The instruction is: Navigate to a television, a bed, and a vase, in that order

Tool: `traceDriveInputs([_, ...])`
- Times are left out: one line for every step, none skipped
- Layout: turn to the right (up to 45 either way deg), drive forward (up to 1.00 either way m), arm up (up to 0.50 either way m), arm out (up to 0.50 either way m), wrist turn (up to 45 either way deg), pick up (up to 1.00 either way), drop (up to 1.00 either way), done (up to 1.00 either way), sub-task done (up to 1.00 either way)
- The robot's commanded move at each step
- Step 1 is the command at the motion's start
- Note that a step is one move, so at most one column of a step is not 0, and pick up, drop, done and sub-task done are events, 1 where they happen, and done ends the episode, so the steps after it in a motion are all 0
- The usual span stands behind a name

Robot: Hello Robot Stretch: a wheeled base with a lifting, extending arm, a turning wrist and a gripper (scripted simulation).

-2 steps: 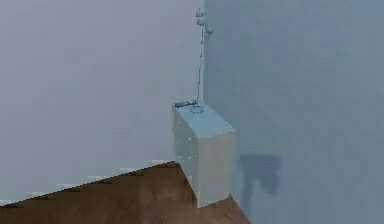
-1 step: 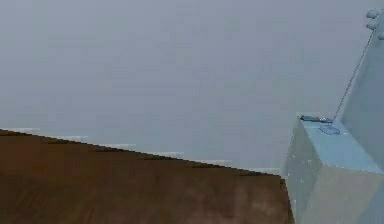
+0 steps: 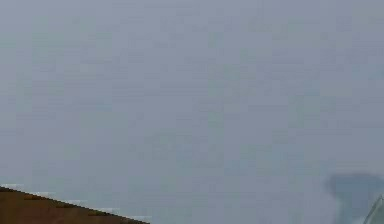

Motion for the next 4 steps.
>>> traceDriveInputs([-45.0, 0.00, 0.00, 0.00, 0.0, 0.00, 0.00, 0.00, 0.00])
traceDriveInputs([-21.0, 0.00, 0.00, 0.00, 0.0, 0.00, 0.00, 0.00, 0.00])
traceDriveInputs([0.0, 1.00, 0.00, 0.00, 0.0, 0.00, 0.00, 0.00, 0.00])
traceDriveInputs([-9.0, 0.00, 0.00, 0.00, 0.0, 0.00, 0.00, 0.00, 0.00])
